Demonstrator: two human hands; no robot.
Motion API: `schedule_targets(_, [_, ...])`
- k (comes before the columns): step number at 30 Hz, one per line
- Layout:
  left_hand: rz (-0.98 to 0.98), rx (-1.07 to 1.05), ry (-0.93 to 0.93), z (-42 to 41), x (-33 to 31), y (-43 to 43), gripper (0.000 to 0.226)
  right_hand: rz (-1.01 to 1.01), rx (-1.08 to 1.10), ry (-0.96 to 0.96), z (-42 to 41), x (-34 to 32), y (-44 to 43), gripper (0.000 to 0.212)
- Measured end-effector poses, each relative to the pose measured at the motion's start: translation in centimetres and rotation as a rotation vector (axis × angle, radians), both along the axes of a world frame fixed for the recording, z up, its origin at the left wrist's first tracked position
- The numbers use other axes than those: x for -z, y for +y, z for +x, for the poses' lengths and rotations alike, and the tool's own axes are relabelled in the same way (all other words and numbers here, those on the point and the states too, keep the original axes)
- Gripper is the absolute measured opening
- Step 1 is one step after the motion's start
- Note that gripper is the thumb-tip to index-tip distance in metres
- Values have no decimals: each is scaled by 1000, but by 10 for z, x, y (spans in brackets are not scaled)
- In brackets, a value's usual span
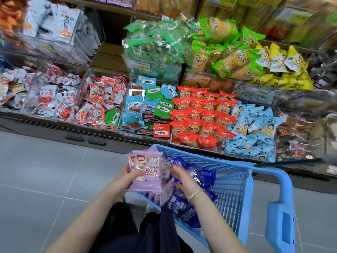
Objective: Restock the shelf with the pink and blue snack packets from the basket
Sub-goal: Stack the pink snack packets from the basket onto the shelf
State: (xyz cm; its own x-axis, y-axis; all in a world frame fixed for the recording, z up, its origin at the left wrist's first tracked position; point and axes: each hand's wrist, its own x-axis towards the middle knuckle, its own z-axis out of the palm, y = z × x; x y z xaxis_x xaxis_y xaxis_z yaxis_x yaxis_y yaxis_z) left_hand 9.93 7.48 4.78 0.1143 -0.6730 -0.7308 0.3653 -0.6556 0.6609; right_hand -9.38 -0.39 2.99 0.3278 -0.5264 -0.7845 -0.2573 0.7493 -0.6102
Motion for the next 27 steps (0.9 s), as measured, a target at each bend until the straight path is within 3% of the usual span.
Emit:
schedule_targets(1, [21, -47, -31, 8, 2, 6, 69, -26, -4, 107, -4, 13, -2, 21])
schedule_targets(4, [67, -204, -129, 31, 5, 28, 71, -56, -100, 335, -16, 62, 2, 38])
schedule_targets(5, [76, -259, -159, 37, 6, 37, 71, -41, -154, 372, -16, 74, 8, 32])
schedule_targets(7, [76, -341, -189, 47, 9, 55, 68, 50, -211, 407, -10, 99, 17, 21])
schedule_targets(11, [76, -427, -195, 64, 24, 84, 34, 271, -45, 385, 5, 146, 27, 54])
schedule_targets(13, [117, -481, -205, 71, 31, 94, 40, 403, 124, 306, 12, 165, 26, 61])
schedule_targets(16, [150, -520, -201, 75, 36, 110, 70, 447, 154, 297, 19, 179, 24, 52])
schedule_targets(19, [166, -539, -195, 78, 41, 122, 77, 390, 118, 343, 25, 185, 22, 41])
schedule_targets(23, [162, -597, -167, 77, 42, 128, 72, 472, 133, 363, 19, 180, 23, 20])
schedule_targets(27, [126, -607, -129, 74, 31, 117, 49, 208, 137, 443, 0, 147, 32, 22])
